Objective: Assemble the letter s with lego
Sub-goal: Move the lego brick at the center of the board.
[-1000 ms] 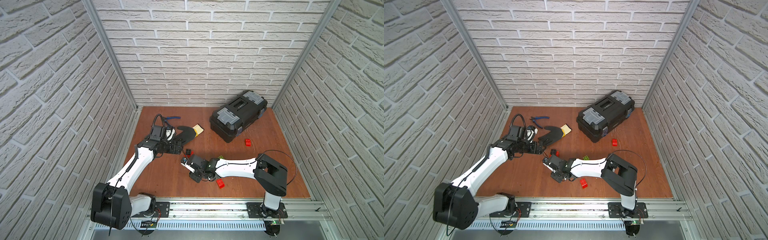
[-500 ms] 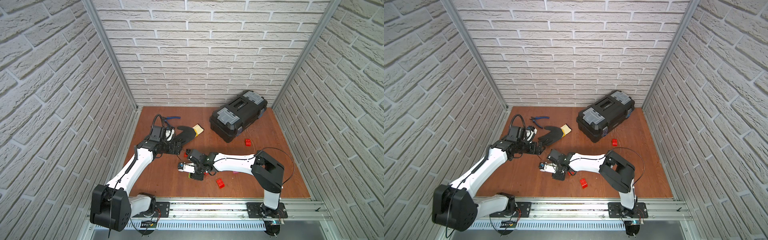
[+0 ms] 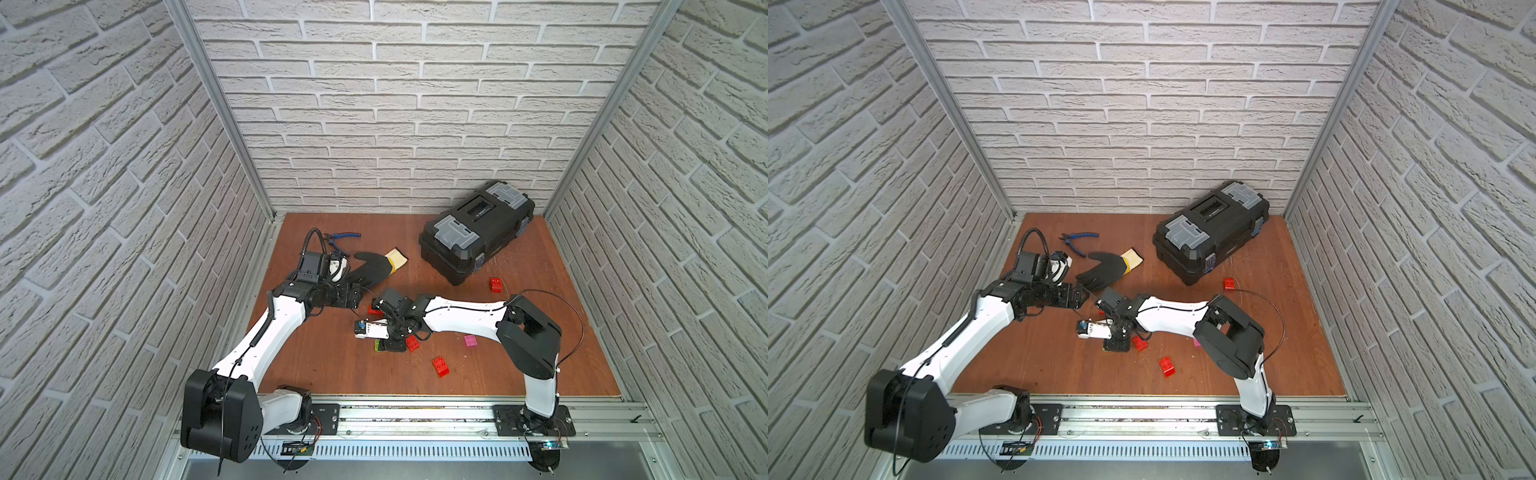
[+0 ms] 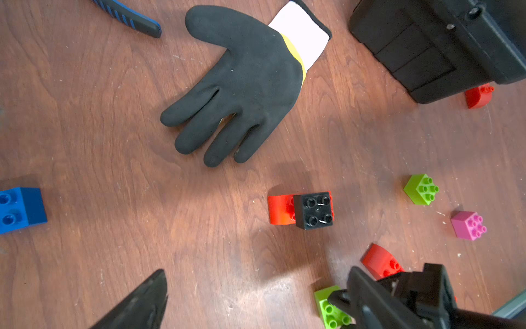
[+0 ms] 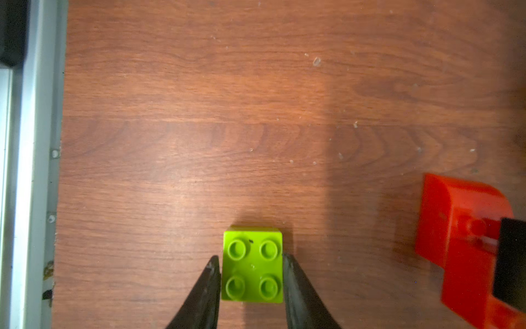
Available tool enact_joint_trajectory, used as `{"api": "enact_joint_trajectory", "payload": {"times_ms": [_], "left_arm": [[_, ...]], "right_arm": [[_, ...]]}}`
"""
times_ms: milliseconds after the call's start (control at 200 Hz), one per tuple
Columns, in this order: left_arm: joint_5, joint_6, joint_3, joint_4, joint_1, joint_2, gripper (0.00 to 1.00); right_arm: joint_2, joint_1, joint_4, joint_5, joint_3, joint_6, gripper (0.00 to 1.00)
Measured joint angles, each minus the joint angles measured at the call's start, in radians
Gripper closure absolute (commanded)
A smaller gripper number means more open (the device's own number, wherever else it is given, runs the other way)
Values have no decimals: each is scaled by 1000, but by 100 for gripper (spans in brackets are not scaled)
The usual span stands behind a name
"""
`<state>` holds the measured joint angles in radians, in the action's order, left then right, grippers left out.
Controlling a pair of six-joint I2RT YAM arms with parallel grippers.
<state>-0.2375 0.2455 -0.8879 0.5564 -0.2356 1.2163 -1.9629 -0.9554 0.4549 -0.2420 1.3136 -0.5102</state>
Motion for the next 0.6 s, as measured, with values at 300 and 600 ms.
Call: {"api": "enact_joint_trajectory", "payload": {"times_ms": [300,600], "left_arm": [[0,-2,0,1,0,0,2],[-7,-7,0,2,0,0,2]], "right_arm": [[-38,0,5,1,8,5,58],[26,4,6,5,-10,41,33]]}}
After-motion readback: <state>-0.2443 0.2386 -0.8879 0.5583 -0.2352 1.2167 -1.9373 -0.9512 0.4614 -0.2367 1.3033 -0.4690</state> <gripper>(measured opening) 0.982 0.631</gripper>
